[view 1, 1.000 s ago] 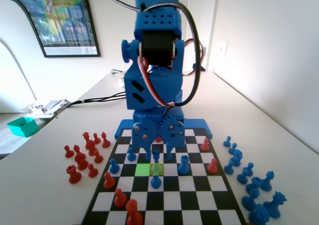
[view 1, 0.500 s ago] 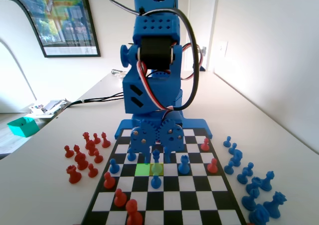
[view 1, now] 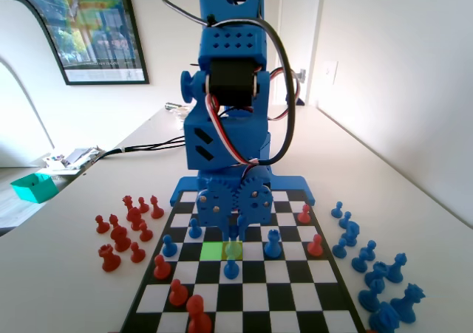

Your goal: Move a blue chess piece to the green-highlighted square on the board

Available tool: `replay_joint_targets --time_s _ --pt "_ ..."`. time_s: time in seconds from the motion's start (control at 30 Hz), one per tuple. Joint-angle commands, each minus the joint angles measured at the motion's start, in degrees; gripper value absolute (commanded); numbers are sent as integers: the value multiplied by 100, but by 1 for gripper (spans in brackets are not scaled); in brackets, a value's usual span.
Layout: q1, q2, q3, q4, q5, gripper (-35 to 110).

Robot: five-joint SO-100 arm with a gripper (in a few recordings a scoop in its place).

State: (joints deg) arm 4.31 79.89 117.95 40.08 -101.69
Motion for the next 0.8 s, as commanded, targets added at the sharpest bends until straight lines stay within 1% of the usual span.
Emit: replay_joint_targets --time_s 0.0,0.17,0.37,0.53,0.77 --pt "44 141 18 -26 -132 1" --pt "53 141 -18 26 -141 1" --pt "114 193 -422 686 -176 1" --pt "211 299 -686 1002 -220 1" --pt "510 264 -870 1134 -369 1"
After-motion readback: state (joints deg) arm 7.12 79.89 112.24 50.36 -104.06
